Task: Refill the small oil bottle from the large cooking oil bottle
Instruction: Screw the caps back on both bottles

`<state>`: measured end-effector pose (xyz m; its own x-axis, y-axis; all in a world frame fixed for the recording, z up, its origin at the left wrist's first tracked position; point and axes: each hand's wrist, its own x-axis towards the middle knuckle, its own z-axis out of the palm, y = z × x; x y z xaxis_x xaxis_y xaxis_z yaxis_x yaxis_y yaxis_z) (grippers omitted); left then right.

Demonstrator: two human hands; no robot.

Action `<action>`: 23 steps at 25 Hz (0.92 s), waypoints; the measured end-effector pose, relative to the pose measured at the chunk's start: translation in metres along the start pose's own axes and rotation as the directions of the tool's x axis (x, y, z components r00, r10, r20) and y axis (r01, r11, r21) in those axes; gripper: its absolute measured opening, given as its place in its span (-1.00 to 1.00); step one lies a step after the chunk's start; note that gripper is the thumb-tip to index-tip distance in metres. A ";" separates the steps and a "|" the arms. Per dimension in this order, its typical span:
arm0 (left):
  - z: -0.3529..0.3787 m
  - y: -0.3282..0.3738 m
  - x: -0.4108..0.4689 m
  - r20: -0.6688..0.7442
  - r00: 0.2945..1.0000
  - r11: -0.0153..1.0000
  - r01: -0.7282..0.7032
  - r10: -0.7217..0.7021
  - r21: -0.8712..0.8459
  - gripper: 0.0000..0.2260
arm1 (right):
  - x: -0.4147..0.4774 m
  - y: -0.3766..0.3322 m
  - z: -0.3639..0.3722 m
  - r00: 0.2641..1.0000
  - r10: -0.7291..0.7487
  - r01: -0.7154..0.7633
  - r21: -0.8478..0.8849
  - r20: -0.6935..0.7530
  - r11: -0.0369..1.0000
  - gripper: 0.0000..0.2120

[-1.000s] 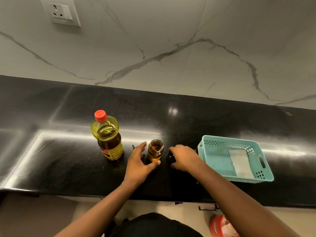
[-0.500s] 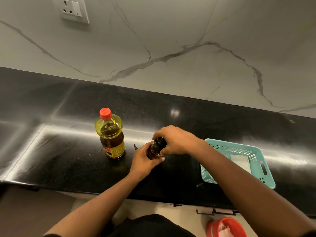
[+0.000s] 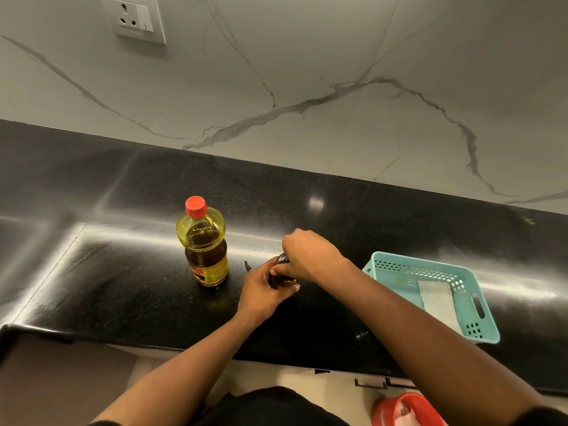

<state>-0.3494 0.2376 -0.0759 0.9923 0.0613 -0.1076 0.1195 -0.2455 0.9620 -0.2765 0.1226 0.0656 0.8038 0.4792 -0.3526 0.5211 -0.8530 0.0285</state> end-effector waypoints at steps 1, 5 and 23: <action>0.000 0.000 0.000 -0.003 1.000 1.000 0.001 -0.001 -0.001 -0.63 | 0.000 -0.001 0.001 1.000 0.015 -0.015 -0.021 -0.016 1.000 -0.50; -0.002 0.003 0.000 0.004 1.000 1.000 0.005 -0.005 0.005 -0.61 | -0.001 0.000 -0.008 0.996 -0.065 0.062 0.042 0.065 0.997 -0.65; -0.001 0.004 -0.002 0.008 1.000 1.000 0.005 -0.005 -0.009 -0.61 | 0.001 0.002 0.000 0.997 -0.058 0.057 0.010 0.057 0.998 -0.74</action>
<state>-0.3512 0.2375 -0.0717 0.9919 0.0552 -0.1141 0.1240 -0.2368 0.9636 -0.2742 0.1212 0.0651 0.7547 0.5152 -0.4062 0.5633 -0.8263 -0.0014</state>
